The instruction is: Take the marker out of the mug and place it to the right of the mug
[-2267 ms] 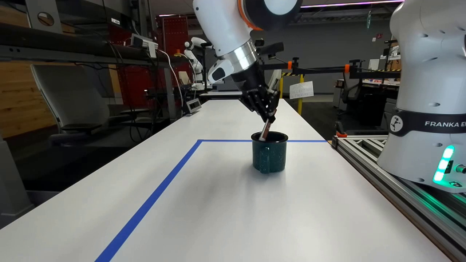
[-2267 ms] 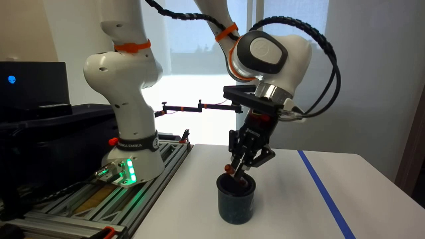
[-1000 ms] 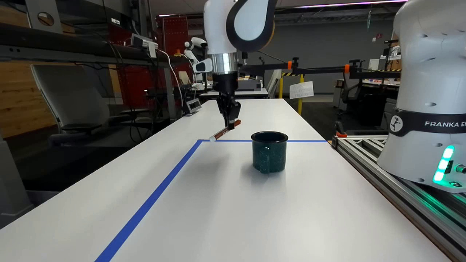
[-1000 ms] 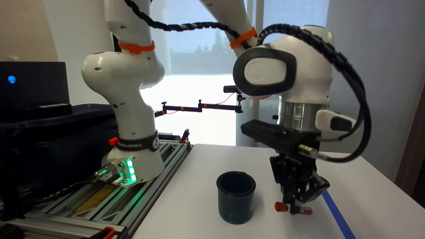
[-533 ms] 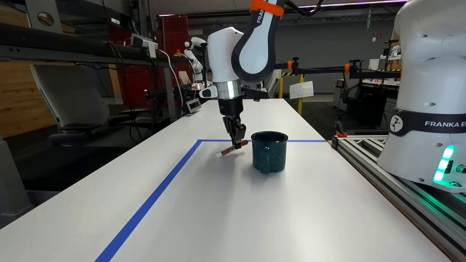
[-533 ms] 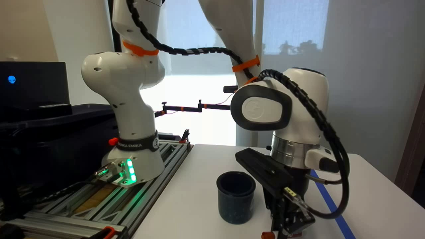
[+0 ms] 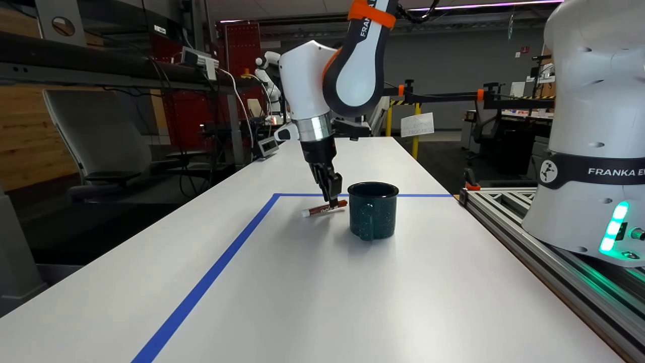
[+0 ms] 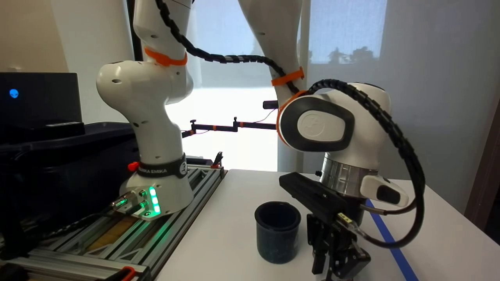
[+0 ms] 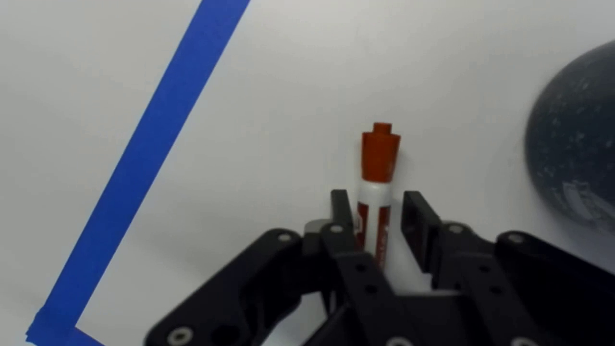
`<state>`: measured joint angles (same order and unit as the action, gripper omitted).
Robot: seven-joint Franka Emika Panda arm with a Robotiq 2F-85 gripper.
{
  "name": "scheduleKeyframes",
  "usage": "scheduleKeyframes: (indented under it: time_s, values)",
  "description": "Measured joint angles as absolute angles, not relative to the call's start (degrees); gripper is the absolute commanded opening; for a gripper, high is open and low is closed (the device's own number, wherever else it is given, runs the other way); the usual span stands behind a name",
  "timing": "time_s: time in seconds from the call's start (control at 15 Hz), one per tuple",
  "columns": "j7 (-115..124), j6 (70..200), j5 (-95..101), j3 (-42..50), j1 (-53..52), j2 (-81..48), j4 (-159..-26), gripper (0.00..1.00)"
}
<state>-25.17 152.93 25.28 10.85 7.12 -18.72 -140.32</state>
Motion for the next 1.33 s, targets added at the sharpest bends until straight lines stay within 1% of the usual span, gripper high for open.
scheduleKeyframes:
  time_s: [0.27, 0.33, 0.47, 0.73, 1.0, 1.13, 1.33]
  values:
    - [-25.3, 140.9, 25.4, 8.9, 6.1, -14.9, -139.4, 0.97]
    - [-25.8, 137.8, 25.3, 8.0, 6.0, -13.1, -139.3, 1.00]
    - [-26.5, 133.4, 25.2, 6.4, 5.8, -9.4, -139.1, 1.00]
    - [-26.0, 129.8, 23.8, 4.8, 5.3, -2.9, -138.9, 1.00]
    - [-24.2, 126.3, 14.2, 3.7, 5.0, 0.5, -141.8, 1.00]
    - [-23.9, 126.8, 8.5, 3.3, 4.6, 1.6, -144.0, 1.00]
    - [-25.3, 134.4, 3.2, 3.3, 3.9, 3.8, -148.1, 1.00]
